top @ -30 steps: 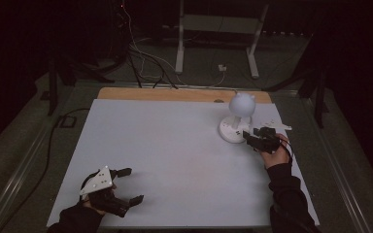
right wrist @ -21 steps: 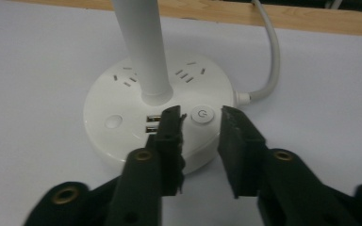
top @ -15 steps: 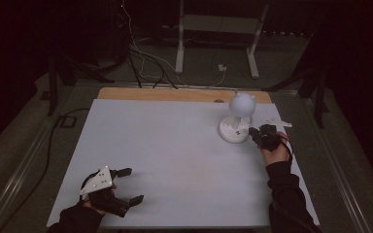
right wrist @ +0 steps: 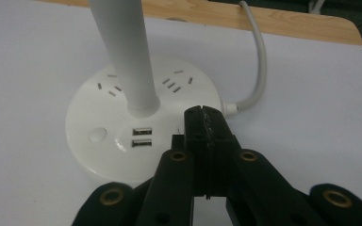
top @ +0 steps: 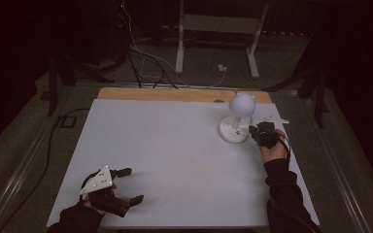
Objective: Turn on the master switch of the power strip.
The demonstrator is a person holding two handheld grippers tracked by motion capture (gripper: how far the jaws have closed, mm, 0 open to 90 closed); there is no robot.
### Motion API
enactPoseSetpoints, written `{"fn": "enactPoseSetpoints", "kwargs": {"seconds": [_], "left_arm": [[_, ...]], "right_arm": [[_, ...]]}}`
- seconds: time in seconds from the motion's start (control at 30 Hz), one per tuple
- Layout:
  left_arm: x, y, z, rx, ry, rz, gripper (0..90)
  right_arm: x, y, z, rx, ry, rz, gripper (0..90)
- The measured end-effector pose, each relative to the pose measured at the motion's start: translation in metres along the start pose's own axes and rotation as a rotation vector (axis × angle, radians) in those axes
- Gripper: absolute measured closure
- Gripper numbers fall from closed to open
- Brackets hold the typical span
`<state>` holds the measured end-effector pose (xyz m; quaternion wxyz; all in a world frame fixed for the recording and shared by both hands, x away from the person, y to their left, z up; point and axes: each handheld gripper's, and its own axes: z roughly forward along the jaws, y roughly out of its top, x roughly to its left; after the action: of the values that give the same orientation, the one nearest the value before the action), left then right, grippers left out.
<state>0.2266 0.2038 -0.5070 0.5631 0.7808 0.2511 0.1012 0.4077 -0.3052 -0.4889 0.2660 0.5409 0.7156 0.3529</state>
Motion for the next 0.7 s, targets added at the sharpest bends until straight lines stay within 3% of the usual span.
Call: {"fn": "enactPoseSetpoints", "kwargs": {"seconds": [0.43, 0.7], "left_arm": [[0.0, 0.0, 0.0, -0.003, -0.001, 0.0, 0.2], [0.0, 0.0, 0.0, -0.001, 0.0, 0.001, 0.2]], "right_arm": [[0.001, 0.005, 0.009, -0.015, 0.002, 0.032, 90.0], [0.005, 0.004, 0.017, -0.016, -0.007, 0.02, 90.0]]}}
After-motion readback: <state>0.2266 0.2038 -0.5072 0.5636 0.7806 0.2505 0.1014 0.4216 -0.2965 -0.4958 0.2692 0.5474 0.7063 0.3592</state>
